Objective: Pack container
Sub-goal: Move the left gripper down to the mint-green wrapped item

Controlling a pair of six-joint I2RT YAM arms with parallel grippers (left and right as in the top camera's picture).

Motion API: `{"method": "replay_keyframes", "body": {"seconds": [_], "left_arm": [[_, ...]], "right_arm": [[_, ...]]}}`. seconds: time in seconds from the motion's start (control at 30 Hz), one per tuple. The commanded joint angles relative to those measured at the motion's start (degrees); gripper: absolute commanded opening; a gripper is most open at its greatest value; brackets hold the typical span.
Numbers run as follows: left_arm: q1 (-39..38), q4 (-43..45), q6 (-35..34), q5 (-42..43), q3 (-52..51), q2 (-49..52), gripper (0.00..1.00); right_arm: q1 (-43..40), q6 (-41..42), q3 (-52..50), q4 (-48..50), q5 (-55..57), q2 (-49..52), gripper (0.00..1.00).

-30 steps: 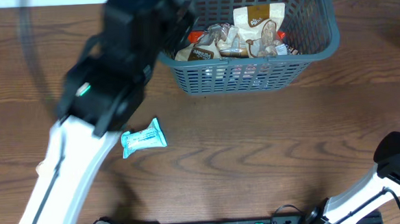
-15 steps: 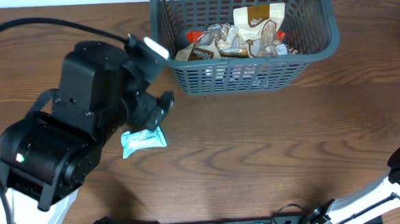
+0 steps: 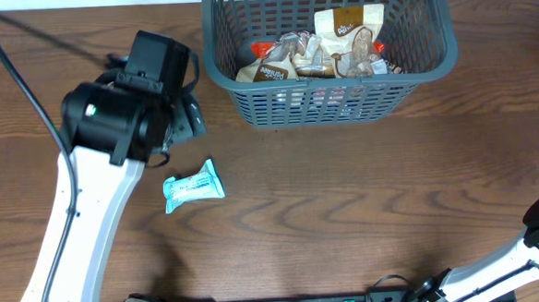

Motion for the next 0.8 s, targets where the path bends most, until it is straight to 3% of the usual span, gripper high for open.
{"method": "replay_keyframes", "body": {"seconds": [0.0,0.1,0.17,0.33,0.5,0.77], "left_arm": [[1.6,-0.7,-37.2,-2.1,-3.2,1.4,0.99],[1.7,-0.3,-56.2,4.4,-7.2,1.6,0.99],[1.7,0.8,-62.0,10.8,-9.4,1.6,0.98],[1.2,3.7,-62.5,18.3,-14.5,1.6,0.99],[1.0,5.6,-71.4,17.9,-23.0,1.6,0.99],[1.0,18.5,-67.4,17.6,-34.7,1.6,0.99]], "right_arm": [[-0.6,0.7,-0.3,-0.5,0.0,-0.3,0.99],[-0.6,0.7,-0.3,-0.9,0.0,-0.3,0.99],[-0.6,0.7,-0.3,-1.0,0.0,-0.3,0.99],[-0.6,0.8,-0.3,-1.0,-0.1,-0.3,0.99],[-0.6,0.8,-0.3,-1.4,-0.3,-0.3,0.98],[-0.6,0.7,-0.3,-1.8,-1.1,-0.3,0.99]]}}
